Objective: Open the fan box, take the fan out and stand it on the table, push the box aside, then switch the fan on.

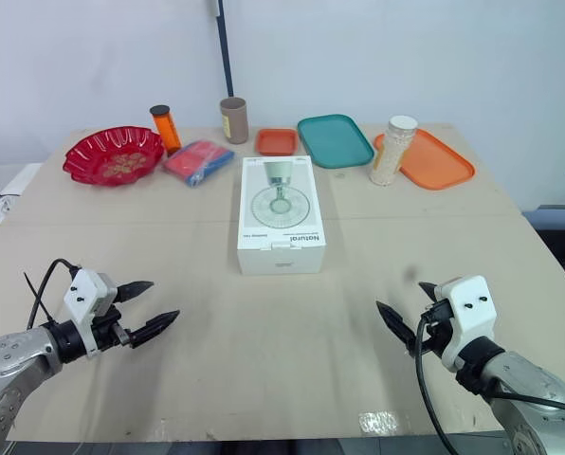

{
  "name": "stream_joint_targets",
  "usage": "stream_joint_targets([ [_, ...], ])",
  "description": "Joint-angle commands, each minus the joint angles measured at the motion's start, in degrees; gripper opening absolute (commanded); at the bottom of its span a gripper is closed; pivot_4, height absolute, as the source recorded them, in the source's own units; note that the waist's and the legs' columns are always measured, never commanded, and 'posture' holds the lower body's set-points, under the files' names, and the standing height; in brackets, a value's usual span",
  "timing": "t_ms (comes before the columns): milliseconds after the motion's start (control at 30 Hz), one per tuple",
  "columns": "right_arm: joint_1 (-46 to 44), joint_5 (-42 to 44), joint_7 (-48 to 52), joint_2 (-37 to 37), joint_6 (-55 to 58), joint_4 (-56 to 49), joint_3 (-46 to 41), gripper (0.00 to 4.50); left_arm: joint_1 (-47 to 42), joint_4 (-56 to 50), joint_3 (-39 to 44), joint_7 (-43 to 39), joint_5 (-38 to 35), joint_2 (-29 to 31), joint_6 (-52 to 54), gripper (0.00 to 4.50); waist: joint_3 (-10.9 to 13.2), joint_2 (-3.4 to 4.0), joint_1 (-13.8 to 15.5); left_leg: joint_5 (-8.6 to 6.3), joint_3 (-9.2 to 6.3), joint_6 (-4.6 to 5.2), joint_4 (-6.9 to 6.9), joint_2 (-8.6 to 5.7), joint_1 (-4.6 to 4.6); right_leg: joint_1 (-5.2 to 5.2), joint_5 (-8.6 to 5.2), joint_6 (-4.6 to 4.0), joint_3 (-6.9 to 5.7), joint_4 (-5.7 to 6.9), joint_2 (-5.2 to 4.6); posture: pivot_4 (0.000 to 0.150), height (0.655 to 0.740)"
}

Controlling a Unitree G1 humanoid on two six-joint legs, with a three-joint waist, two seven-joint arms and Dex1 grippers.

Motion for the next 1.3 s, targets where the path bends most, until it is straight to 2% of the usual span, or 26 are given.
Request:
stream_joint_targets([
  [33, -0.4, 0.3, -0.6, -0.8, -0.3, -2.0, -2.2, 4.5, 0.0, -0.7, 0.5, 0.1, 0.0, 0.0, -0.9, 4.49, 0.0, 0.0, 0.0, 0.0, 0.0, 0.0, 0.0, 0.0, 0.0, 0.0, 0.0, 0.0, 0.0, 0.0, 0.0, 0.15, 0.7382],
  [367, 2.0, -2.0, 2.8, -2.4, -4.4, -0.2, -2.1, 4.5, 6.5, 0.3, 4.5, -2.5, 0.1, 0.6, -4.5, 4.49, 0.0, -0.01, 0.0, 0.0, 0.01, 0.0, 0.0, 0.0, 0.01, 0.01, 0.0, 0.0, 0.01, 0.0, 0.0, 0.15, 0.7382],
  [700, 2.5, -3.6, 5.0, -2.7, -7.5, 1.6, -0.8, 4.5, 6.4, 0.6, 3.7, -4.4, 1.1, 1.0, -6.5, 4.49, 0.0, -0.03, 0.0, 0.0, 0.03, 0.0, 0.0, 0.0, 0.09, 0.07, 0.0, 0.0, 0.02, 0.0, 0.0, 0.15, 0.7382],
  [1033, 1.7, -3.9, 4.8, -2.0, -7.7, 1.9, -0.6, 4.5, 0.1, 2.5, 7.6, -3.8, -2.9, 3.2, -2.2, 4.49, 0.0, -0.03, 0.0, 0.0, 0.02, 0.0, 0.0, 0.0, 0.09, 0.07, 0.0, 0.0, 0.02, 0.0, 0.0, 0.15, 0.7382],
  [1200, 0.0, -4.1, 4.3, -1.7, -7.8, 2.3, 1.1, 4.5, -9.9, 4.3, 6.1, -0.6, -6.7, 2.2, 3.8, 4.49, 0.0, -0.08, 0.0, 0.0, 0.01, 0.0, 0.03, 0.0, 0.1, 0.07, 0.0, 0.0, 0.01, 0.06, 0.0, 0.15, 0.7382],
  [1300, -1.5, -4.0, 3.7, -1.7, -7.3, 2.4, 1.8, 4.5, -14.3, 2.8, 3.8, 1.7, -8.8, 0.7, 7.7, 3.69, 0.0, -0.13, 0.1, 0.0, 0.02, 0.0, 0.05, -0.01, 0.09, 0.08, 0.0, 0.01, 0.01, 0.07, 0.0, 0.15, 0.7382],
])
